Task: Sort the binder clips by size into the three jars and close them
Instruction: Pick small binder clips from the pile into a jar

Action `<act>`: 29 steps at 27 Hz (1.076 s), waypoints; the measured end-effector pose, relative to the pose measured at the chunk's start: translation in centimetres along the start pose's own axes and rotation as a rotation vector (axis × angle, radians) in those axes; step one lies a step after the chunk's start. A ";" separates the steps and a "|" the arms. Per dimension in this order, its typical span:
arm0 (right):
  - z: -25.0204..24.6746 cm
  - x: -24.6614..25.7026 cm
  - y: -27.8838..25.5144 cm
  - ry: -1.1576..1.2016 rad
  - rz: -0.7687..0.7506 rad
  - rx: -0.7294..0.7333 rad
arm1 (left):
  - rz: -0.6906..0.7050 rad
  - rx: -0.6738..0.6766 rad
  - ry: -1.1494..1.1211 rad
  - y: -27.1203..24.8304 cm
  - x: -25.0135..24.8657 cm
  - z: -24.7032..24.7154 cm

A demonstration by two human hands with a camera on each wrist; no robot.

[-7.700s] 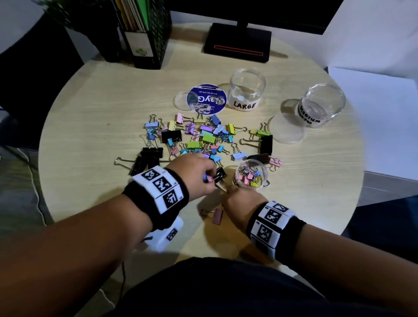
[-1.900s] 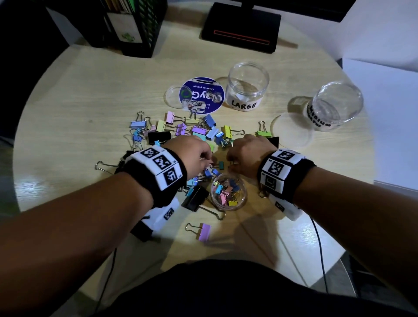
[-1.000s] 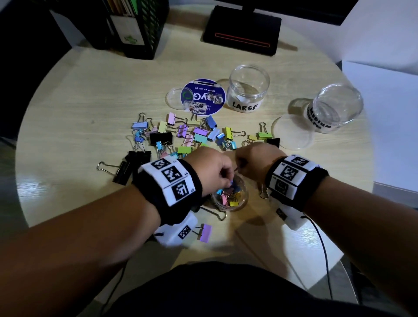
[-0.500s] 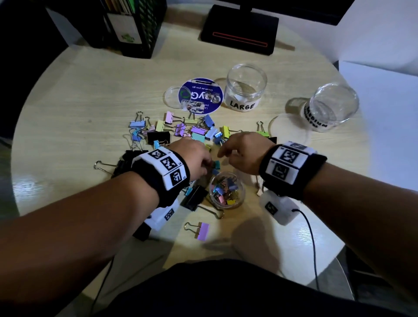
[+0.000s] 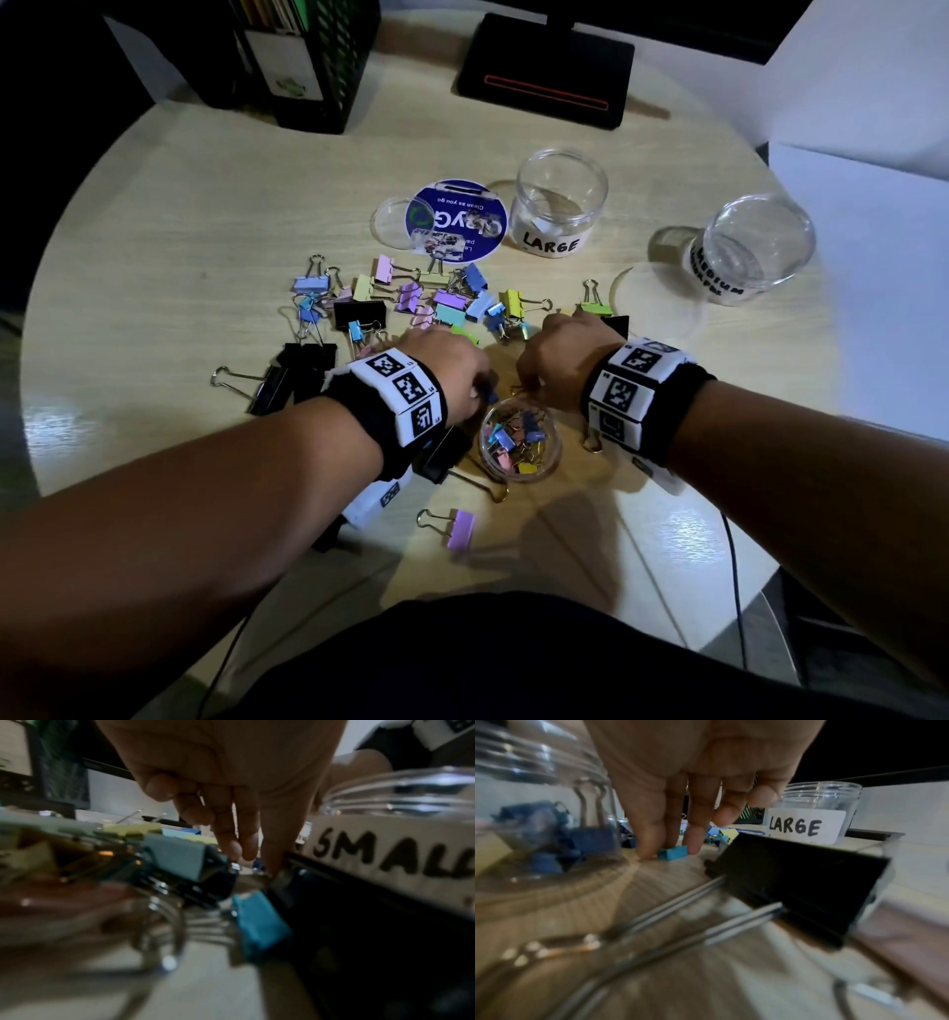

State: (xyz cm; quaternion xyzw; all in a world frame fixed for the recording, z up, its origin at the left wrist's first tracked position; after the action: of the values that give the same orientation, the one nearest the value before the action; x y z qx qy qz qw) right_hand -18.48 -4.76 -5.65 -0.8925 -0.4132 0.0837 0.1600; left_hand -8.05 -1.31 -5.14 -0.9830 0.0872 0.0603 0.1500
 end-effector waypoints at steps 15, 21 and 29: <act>-2.9 0.5 -4.4 0.399 0.006 -0.230 | 0.124 0.117 0.055 0.2 -1.4 0.3; -2.4 0.3 -3.9 0.479 0.033 -0.290 | 0.115 0.075 -0.002 -0.1 -1.0 -0.1; -1.2 -3.6 -1.9 0.318 0.252 -0.300 | 0.025 -0.037 -0.144 -0.4 0.4 -0.6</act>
State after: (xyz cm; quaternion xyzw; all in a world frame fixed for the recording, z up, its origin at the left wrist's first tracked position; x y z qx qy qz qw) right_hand -21.81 -6.60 -3.75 -0.9527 -0.2761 -0.1007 0.0771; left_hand -7.56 -1.12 -4.50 -0.9775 0.0875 0.1345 0.1367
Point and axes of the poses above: each hand's wrist, its own y-axis towards the middle knuckle, its own z-axis out of the palm, x = y × z, the point moved 6 cm from there along y, towards the middle knuckle, and after that the axes turned 13 degrees about -x, right-handed, at the moved point
